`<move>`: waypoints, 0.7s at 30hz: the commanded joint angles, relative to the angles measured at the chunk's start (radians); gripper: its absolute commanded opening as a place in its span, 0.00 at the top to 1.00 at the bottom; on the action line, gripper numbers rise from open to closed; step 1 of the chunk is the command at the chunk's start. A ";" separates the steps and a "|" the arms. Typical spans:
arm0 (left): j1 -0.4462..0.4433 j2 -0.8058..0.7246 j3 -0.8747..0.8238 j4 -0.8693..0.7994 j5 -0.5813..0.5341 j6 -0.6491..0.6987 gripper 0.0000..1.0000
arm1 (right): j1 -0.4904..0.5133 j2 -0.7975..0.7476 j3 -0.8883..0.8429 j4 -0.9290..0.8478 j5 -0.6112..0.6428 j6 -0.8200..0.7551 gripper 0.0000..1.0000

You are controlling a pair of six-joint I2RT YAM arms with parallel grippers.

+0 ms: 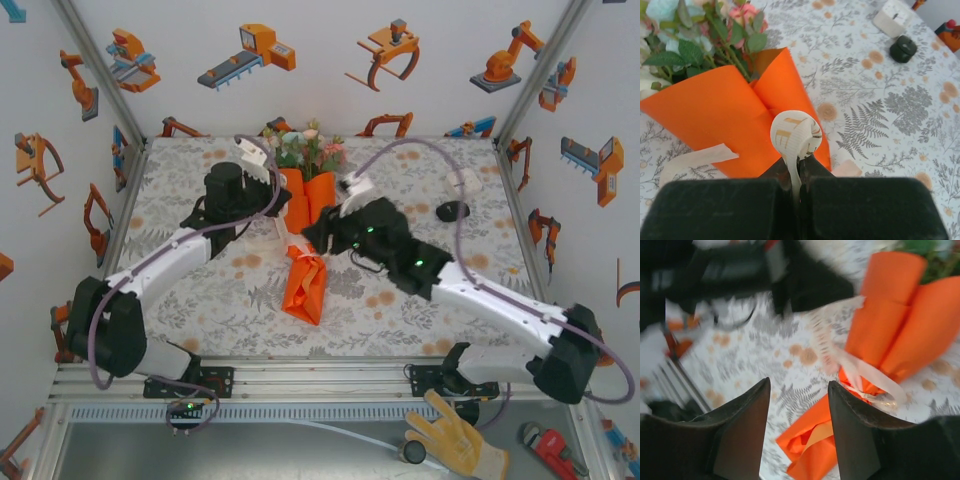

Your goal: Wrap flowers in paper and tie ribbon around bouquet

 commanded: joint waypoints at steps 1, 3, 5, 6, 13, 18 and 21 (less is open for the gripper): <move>0.030 0.075 0.078 -0.085 0.048 -0.065 1.00 | 0.107 0.176 0.004 0.078 0.018 -0.410 0.52; 0.047 0.112 0.101 -0.076 0.059 -0.087 1.00 | 0.146 0.270 0.058 0.061 0.011 -0.559 0.52; 0.062 0.155 0.142 -0.104 0.064 -0.112 1.00 | 0.151 0.362 0.122 0.042 0.002 -0.655 0.52; 0.069 0.181 0.174 -0.134 0.066 -0.123 1.00 | 0.151 0.413 0.166 0.022 0.001 -0.707 0.53; 0.089 0.319 0.274 -0.170 0.083 -0.184 1.00 | 0.148 0.717 0.418 -0.030 0.097 -0.948 0.57; 0.112 0.367 0.271 -0.107 0.108 -0.210 1.00 | 0.135 0.855 0.527 -0.041 0.142 -1.007 0.52; 0.138 0.377 0.260 -0.066 0.128 -0.229 1.00 | 0.124 0.912 0.587 -0.092 0.157 -1.025 0.52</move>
